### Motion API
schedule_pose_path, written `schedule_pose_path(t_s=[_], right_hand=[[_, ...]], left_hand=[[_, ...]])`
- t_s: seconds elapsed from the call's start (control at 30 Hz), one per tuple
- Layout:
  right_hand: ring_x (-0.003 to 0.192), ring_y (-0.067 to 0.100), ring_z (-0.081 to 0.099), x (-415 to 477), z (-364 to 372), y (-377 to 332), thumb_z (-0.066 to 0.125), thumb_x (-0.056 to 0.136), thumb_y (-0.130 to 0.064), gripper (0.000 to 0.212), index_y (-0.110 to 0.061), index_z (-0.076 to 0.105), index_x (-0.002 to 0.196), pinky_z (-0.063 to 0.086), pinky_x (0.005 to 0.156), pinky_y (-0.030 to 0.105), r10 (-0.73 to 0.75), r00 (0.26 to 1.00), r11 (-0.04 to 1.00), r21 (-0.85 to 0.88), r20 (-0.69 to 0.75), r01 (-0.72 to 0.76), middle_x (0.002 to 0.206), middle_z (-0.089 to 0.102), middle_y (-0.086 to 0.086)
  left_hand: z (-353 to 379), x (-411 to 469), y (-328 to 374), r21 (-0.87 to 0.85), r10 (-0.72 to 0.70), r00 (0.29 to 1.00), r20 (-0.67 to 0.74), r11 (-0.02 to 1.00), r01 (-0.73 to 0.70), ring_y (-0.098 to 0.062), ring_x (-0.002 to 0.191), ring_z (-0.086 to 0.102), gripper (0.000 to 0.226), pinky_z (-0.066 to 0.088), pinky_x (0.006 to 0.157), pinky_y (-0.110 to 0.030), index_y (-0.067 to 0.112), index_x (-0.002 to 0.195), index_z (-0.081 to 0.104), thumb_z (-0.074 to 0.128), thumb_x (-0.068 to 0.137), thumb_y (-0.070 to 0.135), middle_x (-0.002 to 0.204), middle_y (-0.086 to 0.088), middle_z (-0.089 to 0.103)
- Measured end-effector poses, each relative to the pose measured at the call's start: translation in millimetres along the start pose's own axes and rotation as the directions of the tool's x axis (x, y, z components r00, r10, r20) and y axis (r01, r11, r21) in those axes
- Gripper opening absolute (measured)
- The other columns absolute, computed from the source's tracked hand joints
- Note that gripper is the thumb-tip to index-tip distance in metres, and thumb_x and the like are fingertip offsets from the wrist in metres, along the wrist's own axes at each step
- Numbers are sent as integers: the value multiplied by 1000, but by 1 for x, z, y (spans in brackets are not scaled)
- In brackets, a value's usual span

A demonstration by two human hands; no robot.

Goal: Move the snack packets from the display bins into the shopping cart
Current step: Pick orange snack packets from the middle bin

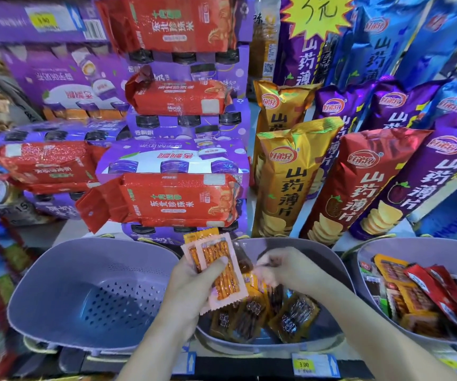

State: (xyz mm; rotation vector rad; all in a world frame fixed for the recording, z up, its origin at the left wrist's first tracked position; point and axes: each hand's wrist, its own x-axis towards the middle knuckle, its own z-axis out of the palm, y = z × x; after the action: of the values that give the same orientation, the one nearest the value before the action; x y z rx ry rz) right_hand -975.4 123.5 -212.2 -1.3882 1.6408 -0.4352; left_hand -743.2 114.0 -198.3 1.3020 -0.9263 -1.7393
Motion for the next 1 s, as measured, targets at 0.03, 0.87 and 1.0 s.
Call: schedule_pose_path(t_s=[0.03, 0.87, 1.0], right_hand=[[84, 9, 69, 6, 1, 9, 75, 91, -43, 16, -28, 70, 89, 57, 82, 33, 53, 998, 984, -170, 20, -48, 87, 72, -7], [79, 11, 71, -23, -50, 7, 69, 98, -18, 18, -33, 63, 91, 62, 72, 38, -167, 982, 952, -247, 84, 183, 91, 71, -4], [87, 17, 75, -41, -62, -27, 69, 98, -13, 15, -27, 71, 94, 59, 68, 26, -241, 956, 968, 108, 166, 225, 98, 76, -1]], left_hand=[[-3, 2, 0, -12, 5, 1000, -13, 1000, -5, -27, 96, 81, 15, 66, 67, -39, 24, 109, 77, 74, 98, 14, 107, -8, 82], [-11, 5, 3, 59, -16, 997, 71, 998, 12, -24, 107, 78, 24, 60, 97, -53, 23, 125, 72, 70, 101, 18, 115, -5, 81], [-8, 4, 7, 62, -41, 990, 138, 998, 33, -23, 106, 78, 26, 65, 79, -35, 25, 127, 71, 69, 102, 19, 116, -5, 80]])
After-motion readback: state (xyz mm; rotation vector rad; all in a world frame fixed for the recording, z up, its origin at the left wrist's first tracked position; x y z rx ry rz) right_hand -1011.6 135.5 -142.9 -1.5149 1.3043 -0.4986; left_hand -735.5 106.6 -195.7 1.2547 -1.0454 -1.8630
